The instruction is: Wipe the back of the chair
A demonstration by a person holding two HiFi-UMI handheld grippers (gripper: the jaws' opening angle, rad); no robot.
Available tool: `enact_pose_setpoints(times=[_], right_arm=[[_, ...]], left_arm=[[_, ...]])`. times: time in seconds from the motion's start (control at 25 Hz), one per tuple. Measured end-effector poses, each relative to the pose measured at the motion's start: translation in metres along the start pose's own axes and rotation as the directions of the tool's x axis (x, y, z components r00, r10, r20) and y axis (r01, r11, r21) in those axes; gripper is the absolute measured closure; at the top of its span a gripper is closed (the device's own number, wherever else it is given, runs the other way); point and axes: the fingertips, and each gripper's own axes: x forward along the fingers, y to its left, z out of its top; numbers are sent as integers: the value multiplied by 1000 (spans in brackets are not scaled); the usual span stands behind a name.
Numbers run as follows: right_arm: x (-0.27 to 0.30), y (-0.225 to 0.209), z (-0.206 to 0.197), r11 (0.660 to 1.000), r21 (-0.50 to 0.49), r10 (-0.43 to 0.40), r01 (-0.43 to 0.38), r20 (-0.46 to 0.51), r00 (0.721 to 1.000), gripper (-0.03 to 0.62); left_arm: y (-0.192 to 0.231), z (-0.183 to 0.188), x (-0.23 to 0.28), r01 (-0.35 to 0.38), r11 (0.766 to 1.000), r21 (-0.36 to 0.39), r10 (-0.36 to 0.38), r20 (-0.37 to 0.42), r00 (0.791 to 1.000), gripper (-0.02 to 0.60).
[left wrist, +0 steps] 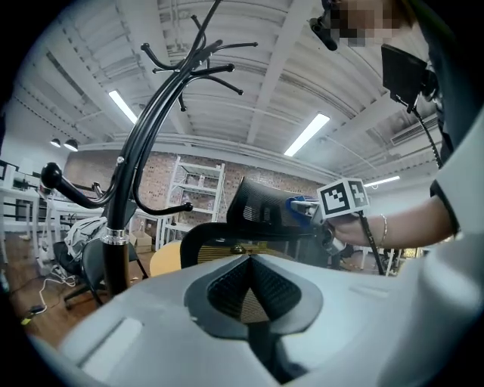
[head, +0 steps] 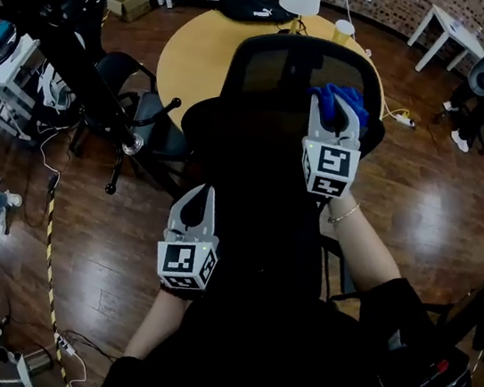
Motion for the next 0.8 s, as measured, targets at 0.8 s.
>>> enact_pose_setpoints(times=[0.8], right_arm=[[7, 183, 62, 891, 109, 430, -441, 111, 896, 505]], left_arm=[[20, 0, -15, -22, 999, 35, 22, 9, 1000, 574]])
